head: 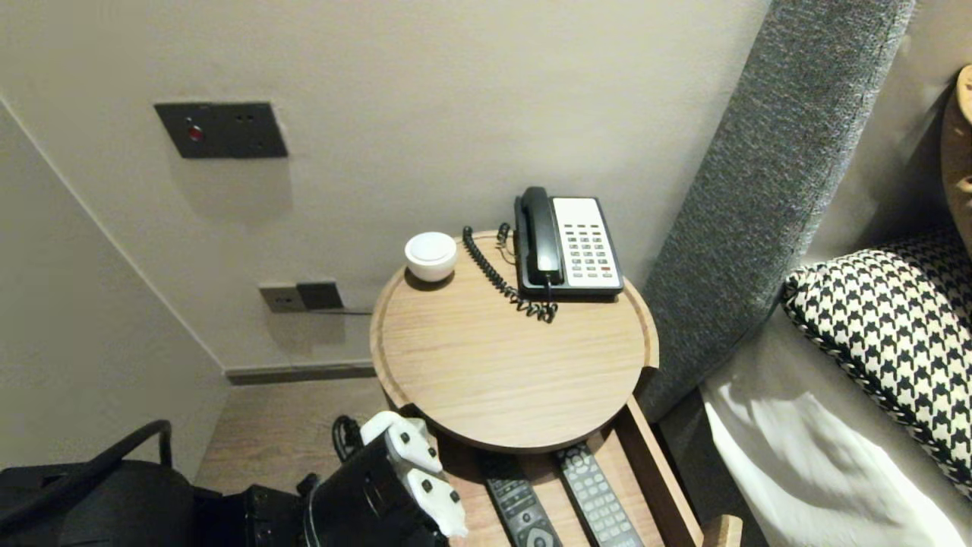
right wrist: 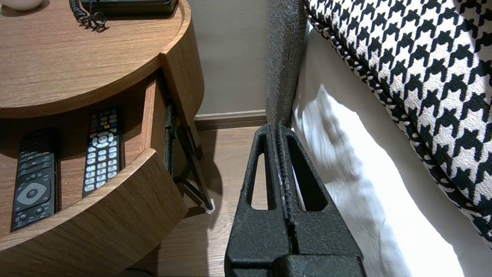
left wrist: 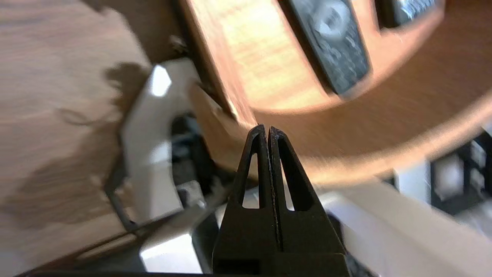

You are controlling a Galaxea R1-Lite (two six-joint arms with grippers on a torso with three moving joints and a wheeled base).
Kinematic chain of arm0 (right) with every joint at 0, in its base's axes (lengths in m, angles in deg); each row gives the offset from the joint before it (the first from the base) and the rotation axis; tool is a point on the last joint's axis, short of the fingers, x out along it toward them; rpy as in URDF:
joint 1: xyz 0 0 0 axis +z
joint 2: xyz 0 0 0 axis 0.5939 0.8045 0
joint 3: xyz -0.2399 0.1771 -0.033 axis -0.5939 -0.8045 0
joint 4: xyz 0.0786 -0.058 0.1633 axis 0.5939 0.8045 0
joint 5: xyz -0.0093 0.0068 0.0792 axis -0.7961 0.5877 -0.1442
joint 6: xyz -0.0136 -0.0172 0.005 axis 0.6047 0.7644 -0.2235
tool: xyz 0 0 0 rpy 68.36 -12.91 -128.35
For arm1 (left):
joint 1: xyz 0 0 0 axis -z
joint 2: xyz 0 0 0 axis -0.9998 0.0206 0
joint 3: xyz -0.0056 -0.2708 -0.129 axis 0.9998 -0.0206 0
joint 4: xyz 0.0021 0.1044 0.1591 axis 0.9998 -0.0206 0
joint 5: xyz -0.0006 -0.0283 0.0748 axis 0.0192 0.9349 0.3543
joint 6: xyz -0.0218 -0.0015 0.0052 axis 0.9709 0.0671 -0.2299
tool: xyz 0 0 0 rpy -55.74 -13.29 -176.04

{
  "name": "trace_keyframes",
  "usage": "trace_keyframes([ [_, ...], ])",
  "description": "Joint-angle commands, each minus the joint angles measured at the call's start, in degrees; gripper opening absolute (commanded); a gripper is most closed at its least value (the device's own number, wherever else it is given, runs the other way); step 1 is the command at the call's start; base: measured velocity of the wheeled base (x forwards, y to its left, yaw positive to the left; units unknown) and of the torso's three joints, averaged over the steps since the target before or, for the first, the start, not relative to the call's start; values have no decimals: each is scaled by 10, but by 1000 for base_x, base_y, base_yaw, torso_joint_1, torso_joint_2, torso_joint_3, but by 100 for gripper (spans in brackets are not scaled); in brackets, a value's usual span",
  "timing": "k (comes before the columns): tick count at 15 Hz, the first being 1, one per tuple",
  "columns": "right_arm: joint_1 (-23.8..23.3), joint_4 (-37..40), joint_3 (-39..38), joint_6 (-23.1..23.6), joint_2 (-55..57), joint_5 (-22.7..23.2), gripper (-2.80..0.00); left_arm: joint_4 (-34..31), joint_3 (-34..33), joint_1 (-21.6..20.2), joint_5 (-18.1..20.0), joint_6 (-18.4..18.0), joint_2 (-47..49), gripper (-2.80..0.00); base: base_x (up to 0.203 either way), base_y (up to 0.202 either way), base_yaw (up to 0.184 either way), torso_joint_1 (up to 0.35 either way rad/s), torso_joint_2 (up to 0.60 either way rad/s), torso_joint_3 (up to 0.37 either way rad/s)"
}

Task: Open the nightstand drawer, then take the remote control out of the drawer one by one and place them on the table

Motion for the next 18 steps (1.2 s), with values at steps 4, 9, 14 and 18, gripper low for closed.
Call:
trace_keyframes([
  [4, 0, 0, -23, 0, 1, 0, -280, -94, 124, 1, -27, 60, 71, -280, 0, 0, 0, 0, 0, 0],
  [9, 0, 0, -23, 0, 1, 0, -280, -206, 233, 11, -25, 111, 153, -280, 0, 0, 0, 0, 0, 0],
  [14, 0, 0, -23, 0, 1, 0, -280, -201, 247, 25, -65, 114, 203, -280, 0, 0, 0, 0, 0, 0],
  [18, 0, 0, -23, 0, 1, 0, -280, -206, 269, 24, -71, 122, 233, -280, 0, 0, 0, 0, 0, 0],
])
